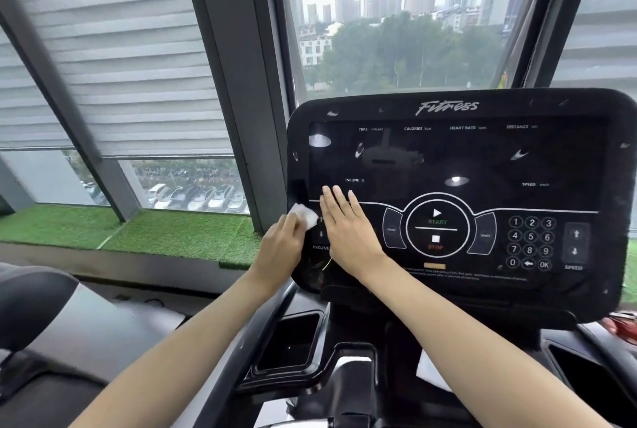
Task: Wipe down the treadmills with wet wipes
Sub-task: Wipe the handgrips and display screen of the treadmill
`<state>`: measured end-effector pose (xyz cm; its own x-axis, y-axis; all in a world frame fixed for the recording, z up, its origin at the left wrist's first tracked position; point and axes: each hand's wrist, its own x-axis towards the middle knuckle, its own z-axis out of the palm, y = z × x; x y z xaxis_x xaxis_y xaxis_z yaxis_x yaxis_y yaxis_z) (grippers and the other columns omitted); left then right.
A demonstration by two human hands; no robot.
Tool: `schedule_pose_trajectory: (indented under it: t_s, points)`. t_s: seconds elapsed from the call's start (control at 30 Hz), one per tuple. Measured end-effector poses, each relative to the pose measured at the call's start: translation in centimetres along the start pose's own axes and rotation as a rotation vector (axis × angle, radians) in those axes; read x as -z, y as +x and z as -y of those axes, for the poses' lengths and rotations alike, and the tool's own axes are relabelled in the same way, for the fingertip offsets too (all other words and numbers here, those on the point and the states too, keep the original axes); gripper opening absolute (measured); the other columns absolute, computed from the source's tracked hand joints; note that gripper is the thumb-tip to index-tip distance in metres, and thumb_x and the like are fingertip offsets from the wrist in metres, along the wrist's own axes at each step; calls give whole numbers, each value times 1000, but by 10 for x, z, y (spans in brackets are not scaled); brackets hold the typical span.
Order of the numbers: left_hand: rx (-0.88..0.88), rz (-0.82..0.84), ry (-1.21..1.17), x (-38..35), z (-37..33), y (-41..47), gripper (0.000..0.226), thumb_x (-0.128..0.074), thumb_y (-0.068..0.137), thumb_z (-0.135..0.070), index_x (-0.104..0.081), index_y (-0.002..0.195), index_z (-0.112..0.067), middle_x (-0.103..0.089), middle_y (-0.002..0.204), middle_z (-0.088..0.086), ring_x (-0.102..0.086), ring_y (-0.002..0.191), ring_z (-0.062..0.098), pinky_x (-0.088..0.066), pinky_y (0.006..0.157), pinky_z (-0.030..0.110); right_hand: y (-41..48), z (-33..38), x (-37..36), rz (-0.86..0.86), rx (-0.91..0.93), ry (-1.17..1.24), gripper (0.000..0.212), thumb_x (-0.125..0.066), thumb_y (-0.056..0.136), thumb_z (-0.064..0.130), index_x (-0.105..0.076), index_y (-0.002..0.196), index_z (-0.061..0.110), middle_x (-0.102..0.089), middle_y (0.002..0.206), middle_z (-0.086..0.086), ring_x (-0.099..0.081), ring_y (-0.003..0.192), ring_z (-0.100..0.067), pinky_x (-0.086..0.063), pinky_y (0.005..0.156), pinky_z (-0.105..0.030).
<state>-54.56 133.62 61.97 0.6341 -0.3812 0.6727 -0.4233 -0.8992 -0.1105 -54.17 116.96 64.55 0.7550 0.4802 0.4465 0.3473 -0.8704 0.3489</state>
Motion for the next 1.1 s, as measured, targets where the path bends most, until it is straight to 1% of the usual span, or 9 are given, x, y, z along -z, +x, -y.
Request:
schedule_pose_trajectory:
  t_s: [0.1, 0.2, 0.4, 0.53, 0.63, 0.8, 0.93, 1.0, 1.1]
  points:
    - [206, -58, -87, 10, 2, 41, 11, -62, 81, 12, -59, 89, 5, -52, 84, 14, -51, 65, 23, -49, 53, 33, 1, 1, 0, 22, 8, 16, 66, -36, 95, 23, -11, 151, -1, -6, 160, -18, -4, 148, -33, -1, 120, -47]
    - [325, -85, -115, 16, 5, 63, 12, -54, 84, 13, -59, 87, 3, -50, 87, 13, -46, 67, 19, -44, 55, 29, 1, 0, 2, 29, 13, 22, 65, -37, 95, 23, -13, 151, -1, -8, 160, -18, -6, 148, -33, 0, 119, -46]
    - [64, 22, -96, -1, -13, 4, 20, -68, 77, 11, -61, 94, 6, -56, 90, 15, -59, 75, 27, -55, 56, 36, 2, 2, -1, 23, -10, 20, 68, -53, 89, 23, -29, 148, 1, -24, 157, -16, -19, 146, -31, -11, 119, -45]
    - [184, -49, -109, 10, -1, 61, 10, -59, 85, 6, -60, 95, 4, -53, 93, 14, -55, 80, 25, -55, 65, 39, 3, 0, 2, 9, -44, 12, 66, -64, 79, 25, -47, 139, 2, -42, 149, -14, -37, 140, -29, -24, 116, -44]
    - [311, -119, -135, 18, 10, 90, 13, -51, 87, 9, -61, 94, 4, -51, 93, 12, -53, 79, 23, -54, 67, 37, 1, -2, 1, 12, -3, -10, 66, -53, 87, 23, -33, 146, 1, -29, 155, -15, -26, 144, -30, -15, 119, -44]
    - [141, -6, -82, 6, -2, 38, 14, -55, 85, 6, -60, 98, 5, -53, 93, 15, -55, 81, 27, -55, 58, 44, 1, -1, 3, 19, -47, 6, 66, -61, 82, 26, -44, 141, 3, -38, 151, -14, -34, 141, -28, -22, 116, -43]
    - [186, -60, -117, 18, 11, 72, 8, -53, 87, 9, -60, 91, 6, -51, 90, 14, -53, 76, 24, -54, 60, 39, 5, -2, 5, 49, 33, -75, 67, -46, 93, 27, -24, 149, -2, -18, 158, -20, -17, 147, -33, -8, 119, -45]
    - [256, -124, -143, 28, 17, 99, 12, -48, 88, 11, -59, 85, 5, -47, 89, 10, -47, 73, 18, -50, 61, 32, 9, -6, 11, 50, 63, -123, 64, -49, 92, 30, -33, 146, -1, -29, 154, -21, -29, 143, -32, -16, 118, -42]
    - [286, -135, -152, 27, 15, 97, 13, -47, 88, 11, -58, 84, 4, -43, 87, 7, -41, 72, 15, -45, 59, 30, 22, -18, 26, 24, 82, -109, 60, -66, 75, 31, -60, 128, 3, -56, 135, -17, -54, 126, -26, -39, 110, -37]
